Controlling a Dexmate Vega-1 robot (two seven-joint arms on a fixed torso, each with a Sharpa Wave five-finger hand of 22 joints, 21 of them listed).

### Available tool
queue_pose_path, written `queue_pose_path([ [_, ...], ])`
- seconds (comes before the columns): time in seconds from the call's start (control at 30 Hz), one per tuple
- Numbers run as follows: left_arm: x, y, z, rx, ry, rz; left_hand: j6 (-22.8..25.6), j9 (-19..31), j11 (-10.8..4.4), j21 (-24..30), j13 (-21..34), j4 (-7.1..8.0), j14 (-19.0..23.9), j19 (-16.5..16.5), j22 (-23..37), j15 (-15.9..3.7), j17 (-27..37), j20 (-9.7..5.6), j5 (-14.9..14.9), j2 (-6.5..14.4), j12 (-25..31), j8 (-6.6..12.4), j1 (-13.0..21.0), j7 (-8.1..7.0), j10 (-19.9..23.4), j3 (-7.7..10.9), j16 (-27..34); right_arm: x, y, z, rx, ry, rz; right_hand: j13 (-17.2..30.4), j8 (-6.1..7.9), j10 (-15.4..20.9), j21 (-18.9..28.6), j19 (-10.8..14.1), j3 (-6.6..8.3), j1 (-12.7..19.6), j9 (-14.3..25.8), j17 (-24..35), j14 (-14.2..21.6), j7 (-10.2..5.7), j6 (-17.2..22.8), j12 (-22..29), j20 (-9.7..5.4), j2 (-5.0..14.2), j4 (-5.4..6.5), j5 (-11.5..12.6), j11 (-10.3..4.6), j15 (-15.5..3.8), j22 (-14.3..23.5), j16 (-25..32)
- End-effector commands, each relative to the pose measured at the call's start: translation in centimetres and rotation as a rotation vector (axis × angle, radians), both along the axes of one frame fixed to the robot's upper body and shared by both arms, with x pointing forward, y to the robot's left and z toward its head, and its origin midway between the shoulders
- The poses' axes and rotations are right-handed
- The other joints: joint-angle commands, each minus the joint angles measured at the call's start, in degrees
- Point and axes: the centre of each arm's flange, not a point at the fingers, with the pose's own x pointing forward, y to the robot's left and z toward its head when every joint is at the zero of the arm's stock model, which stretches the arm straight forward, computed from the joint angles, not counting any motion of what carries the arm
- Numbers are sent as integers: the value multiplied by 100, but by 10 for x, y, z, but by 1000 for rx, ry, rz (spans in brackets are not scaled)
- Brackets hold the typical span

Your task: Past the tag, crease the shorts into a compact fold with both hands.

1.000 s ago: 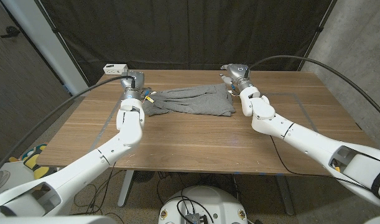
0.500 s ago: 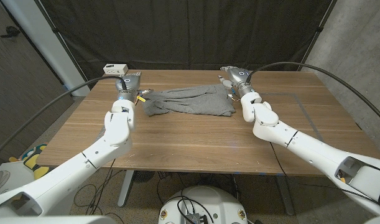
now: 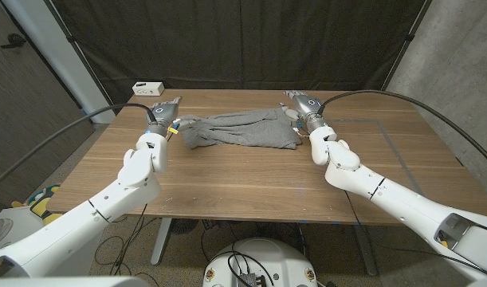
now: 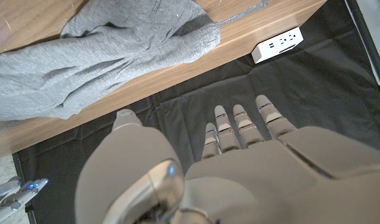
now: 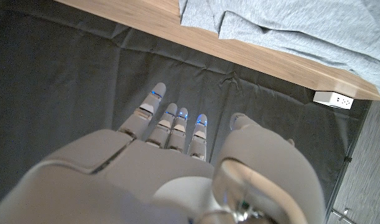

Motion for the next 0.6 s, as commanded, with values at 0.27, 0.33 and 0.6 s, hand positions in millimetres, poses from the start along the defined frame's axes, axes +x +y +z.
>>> queue_pose_path([
  [0.27, 11, -5, -18, -19, 41, -19, 7, 9, -69, -61, 8, 35, 23, 32, 17, 36, 24, 100, 220, -333, 127, 32, -130, -25, 206, -307, 74, 0, 4, -32, 33, 75, 36, -6, 3, -4, -47, -133, -64, -265, -4, -72, -65, 74, -114, 64, -4, -15, 58, -5, -26, -218, 1, 52],
  [0.33, 14, -6, -19, -17, 44, -22, 20, 9, -47, -58, 6, 21, 44, 65, 16, 41, 23, 133, 252, -378, 129, 38, -119, 17, 223, -342, 81, 0, 5, -34, 32, 81, 36, -8, 13, -3, -47, -135, -68, -291, -5, -83, -65, 78, -103, 66, -7, -13, 58, -5, -40, -214, 0, 56],
  [0.6, 22, -12, -23, 11, 54, -3, 492, 12, -249, -96, 1, -75, 160, 165, 12, 35, 19, 162, 516, -609, 245, 161, 19, -79, 650, -569, 115, 2, 6, -41, 35, 104, 41, -15, 47, 53, -49, -151, -73, -394, -8, -132, -49, 80, -51, 94, -17, -1, 52, 0, -52, -226, -3, 74],
])
